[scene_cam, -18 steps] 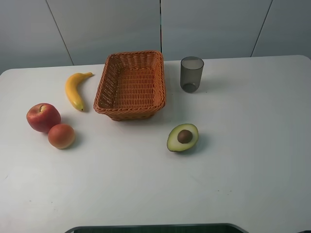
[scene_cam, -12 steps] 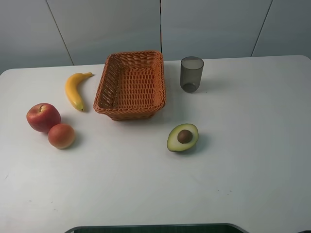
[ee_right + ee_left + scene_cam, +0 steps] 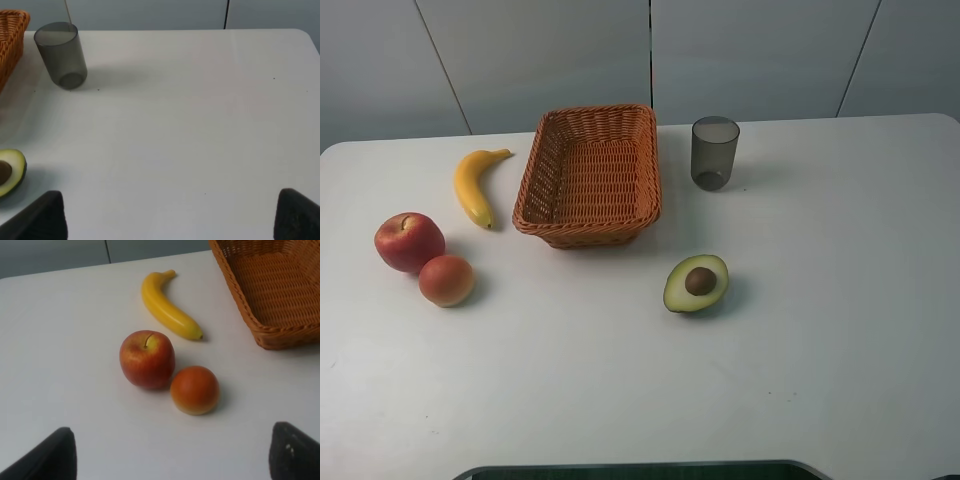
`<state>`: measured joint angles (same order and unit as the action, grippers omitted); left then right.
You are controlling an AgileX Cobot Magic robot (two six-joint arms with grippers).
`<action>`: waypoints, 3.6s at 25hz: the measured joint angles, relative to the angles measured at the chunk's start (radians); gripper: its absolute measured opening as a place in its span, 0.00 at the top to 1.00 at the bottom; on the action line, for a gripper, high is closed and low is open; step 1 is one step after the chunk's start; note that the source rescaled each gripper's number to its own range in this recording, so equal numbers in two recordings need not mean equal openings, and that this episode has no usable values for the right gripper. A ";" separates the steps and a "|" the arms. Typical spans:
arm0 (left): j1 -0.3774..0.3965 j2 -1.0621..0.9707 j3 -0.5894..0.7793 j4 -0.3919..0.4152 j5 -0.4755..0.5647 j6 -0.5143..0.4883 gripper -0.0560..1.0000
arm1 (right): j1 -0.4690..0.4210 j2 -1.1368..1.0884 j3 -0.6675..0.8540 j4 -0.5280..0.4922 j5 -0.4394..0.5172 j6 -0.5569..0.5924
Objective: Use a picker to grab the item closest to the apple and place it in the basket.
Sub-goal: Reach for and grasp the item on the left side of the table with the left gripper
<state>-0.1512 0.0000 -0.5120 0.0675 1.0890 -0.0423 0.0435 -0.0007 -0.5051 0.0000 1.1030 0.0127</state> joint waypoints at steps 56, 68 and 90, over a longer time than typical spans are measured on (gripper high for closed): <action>-0.060 1.226 -0.292 -0.043 -0.114 0.162 0.00 | 0.000 0.000 0.000 0.000 0.000 0.000; -0.191 1.555 -0.378 0.102 -0.082 0.805 0.00 | 0.000 0.000 0.000 0.000 0.000 0.000; -0.251 1.697 -0.380 0.244 -0.370 1.189 0.00 | 0.000 0.000 0.000 0.000 0.000 0.000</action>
<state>-0.4020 1.6970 -0.8925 0.3112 0.7193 1.1470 0.0435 -0.0007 -0.5051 0.0000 1.1030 0.0127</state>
